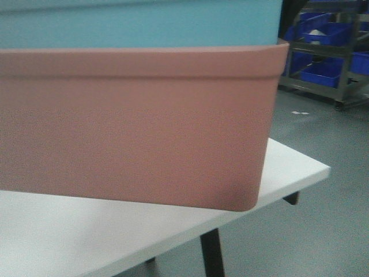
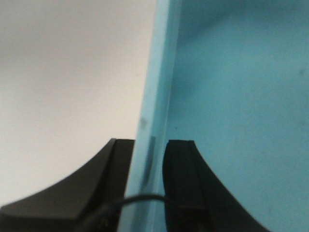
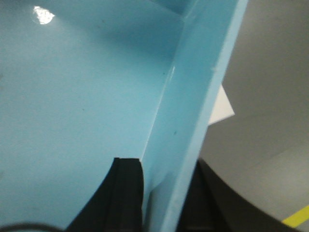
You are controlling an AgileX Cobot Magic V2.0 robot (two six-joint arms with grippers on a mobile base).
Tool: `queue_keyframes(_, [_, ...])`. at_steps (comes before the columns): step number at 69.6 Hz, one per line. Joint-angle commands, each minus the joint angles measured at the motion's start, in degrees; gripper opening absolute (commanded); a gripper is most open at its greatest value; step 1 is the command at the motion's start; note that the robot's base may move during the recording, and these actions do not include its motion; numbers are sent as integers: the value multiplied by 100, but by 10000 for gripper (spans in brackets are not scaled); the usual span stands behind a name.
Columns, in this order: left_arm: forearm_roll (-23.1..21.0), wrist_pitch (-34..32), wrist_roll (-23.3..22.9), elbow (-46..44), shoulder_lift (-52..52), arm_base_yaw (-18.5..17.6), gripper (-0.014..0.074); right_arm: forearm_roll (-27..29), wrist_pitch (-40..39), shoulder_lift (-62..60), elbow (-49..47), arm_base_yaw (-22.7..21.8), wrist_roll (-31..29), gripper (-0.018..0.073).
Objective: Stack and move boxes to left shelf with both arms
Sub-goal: 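Hold the stacked bins with both grippers while the base turns away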
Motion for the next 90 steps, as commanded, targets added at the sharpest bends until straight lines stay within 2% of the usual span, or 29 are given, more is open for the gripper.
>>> queue_keyframes(1, [-771, -1409, 171, -281, -277, -373, -12, -111, -1695, -126, -252, 89, 182, 58])
queue_keyframes(90, [-782, -1409, 171, -281, -277, -373, -12, -111, -1695, -126, -252, 89, 182, 58])
